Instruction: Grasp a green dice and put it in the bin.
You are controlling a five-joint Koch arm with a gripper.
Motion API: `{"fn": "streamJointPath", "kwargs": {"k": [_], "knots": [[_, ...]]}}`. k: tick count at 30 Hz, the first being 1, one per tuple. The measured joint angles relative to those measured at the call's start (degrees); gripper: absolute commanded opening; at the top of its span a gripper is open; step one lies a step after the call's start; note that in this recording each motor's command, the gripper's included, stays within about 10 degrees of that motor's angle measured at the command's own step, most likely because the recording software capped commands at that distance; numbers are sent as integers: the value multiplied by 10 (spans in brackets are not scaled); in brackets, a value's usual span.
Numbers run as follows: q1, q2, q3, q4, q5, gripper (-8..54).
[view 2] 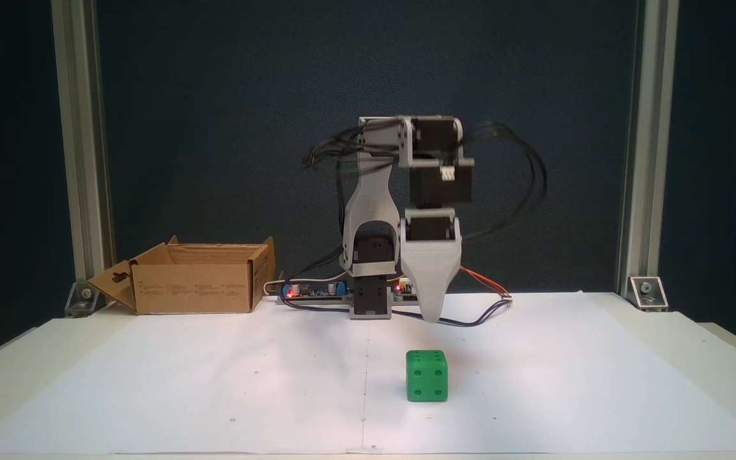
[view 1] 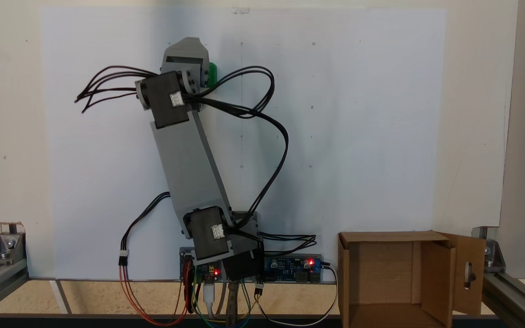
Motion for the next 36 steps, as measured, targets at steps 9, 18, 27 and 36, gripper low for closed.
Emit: {"fn": "streamJointPath", "kwargs": {"k": [9,18,27,36], "knots": [[4,-12,45,-25,0,447],[10,-13,54,-46,1,446],[11,-14,79,-71,1,446],[15,-28,137,-147,0,445]]}}
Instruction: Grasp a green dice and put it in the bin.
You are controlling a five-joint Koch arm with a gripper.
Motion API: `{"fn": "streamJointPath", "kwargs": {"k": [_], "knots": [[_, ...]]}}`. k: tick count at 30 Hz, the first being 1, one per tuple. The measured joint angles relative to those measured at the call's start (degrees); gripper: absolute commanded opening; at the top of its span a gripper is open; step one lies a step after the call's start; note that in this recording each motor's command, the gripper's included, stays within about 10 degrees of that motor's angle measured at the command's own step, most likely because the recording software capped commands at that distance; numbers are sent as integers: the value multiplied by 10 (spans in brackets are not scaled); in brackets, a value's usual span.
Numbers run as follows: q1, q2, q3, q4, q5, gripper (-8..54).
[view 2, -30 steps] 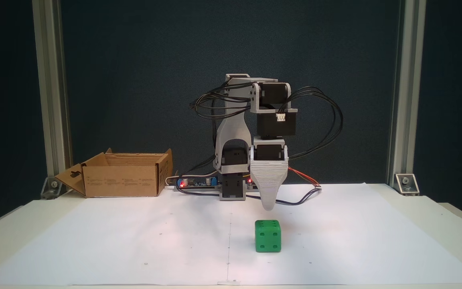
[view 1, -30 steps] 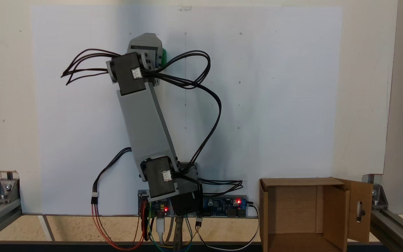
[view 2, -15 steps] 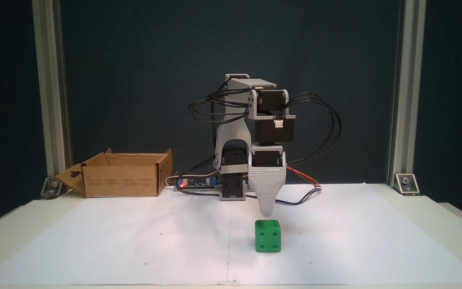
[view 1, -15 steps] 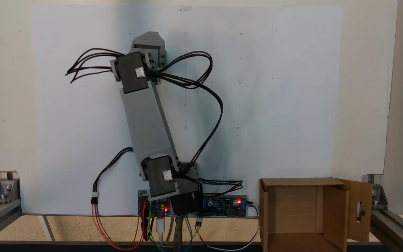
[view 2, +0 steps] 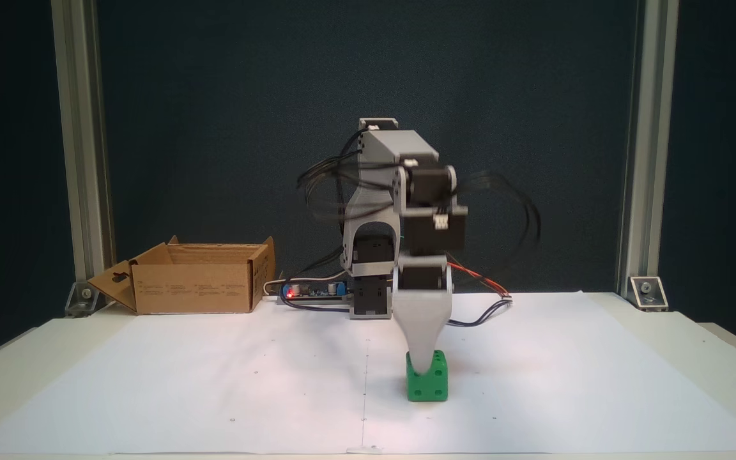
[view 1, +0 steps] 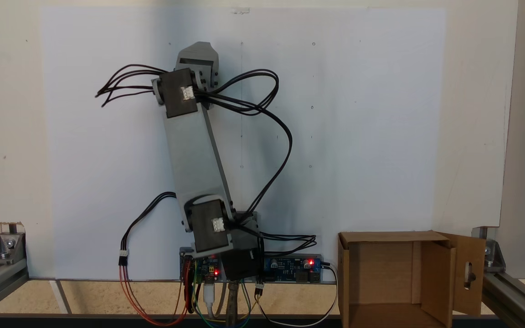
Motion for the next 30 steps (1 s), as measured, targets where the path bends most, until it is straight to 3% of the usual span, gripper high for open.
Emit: {"fn": "streamJointPath", "kwargs": {"k": [23,28,30], "knots": [[2,-30,40,-84,0,417],[1,-32,40,-84,0,320],[0,-32,40,-84,1,250]]}}
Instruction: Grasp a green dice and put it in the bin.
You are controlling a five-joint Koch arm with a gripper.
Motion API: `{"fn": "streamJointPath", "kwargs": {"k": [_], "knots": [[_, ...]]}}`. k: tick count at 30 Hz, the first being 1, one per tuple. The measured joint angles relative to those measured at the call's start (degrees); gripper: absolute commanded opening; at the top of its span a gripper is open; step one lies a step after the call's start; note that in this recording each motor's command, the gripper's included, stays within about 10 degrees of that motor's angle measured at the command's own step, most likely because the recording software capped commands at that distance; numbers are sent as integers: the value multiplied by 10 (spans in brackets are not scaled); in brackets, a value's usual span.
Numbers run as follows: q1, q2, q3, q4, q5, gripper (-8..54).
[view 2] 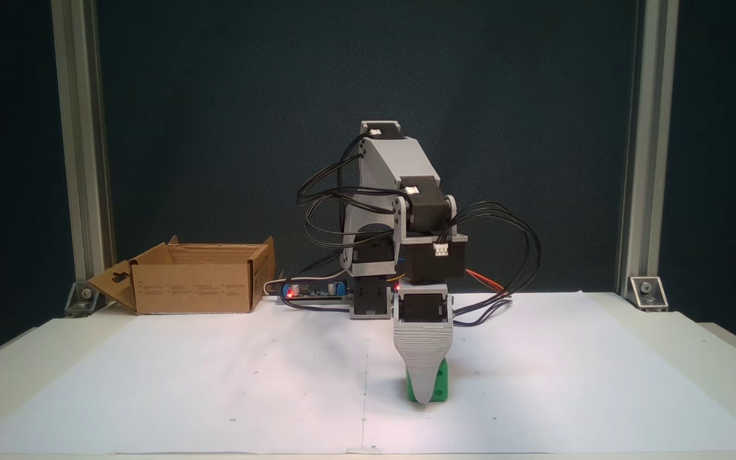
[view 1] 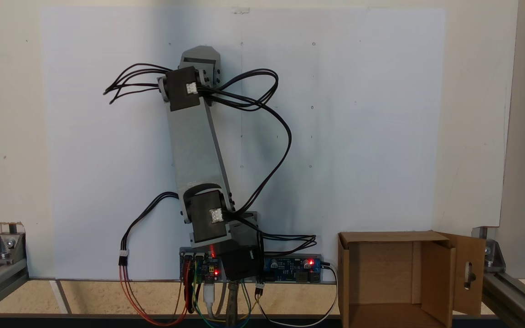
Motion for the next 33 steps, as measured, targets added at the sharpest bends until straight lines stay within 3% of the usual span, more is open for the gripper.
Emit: {"fn": "streamJointPath", "kwargs": {"k": [4,13,25,33], "knots": [[0,1,3,-1,-1,114],[1,10,7,-1,11,114],[20,306,-33,181,11,114],[146,327,-33,199,11,114]]}}
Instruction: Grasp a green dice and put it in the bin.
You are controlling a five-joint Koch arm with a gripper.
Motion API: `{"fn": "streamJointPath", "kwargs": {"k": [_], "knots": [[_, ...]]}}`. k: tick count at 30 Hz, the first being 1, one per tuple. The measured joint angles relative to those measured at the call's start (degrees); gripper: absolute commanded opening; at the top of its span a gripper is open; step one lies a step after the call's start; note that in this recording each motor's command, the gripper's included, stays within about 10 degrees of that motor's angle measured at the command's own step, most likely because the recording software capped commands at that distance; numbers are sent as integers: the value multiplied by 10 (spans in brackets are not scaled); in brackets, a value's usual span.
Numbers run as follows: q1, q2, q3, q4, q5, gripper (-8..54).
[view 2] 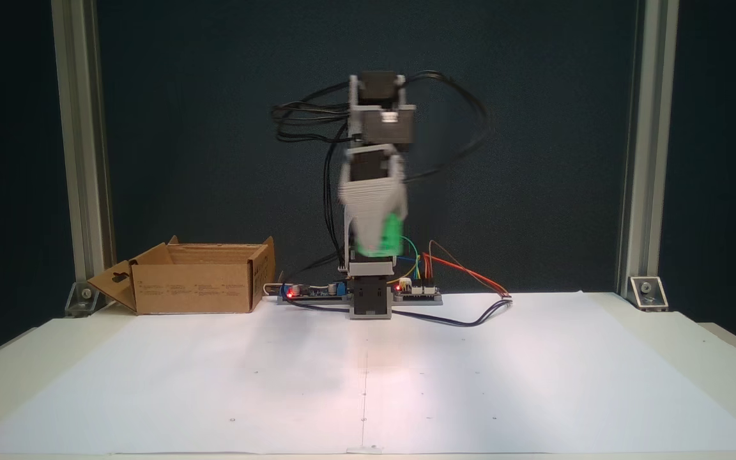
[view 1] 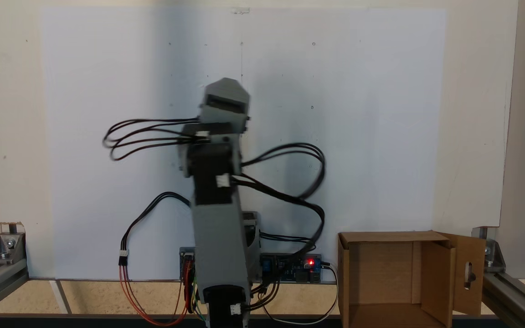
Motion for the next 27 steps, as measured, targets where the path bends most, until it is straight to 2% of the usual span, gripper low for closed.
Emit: {"fn": "streamJointPath", "kwargs": {"k": [4,10,14,18,22,27], "knots": [[123,33,0,0,-31,114],[365,79,0,0,-163,114],[577,84,-18,3,-250,114],[714,84,-22,3,-281,114],[879,62,-22,-6,-299,114],[995,-21,-41,-33,-312,114]]}}
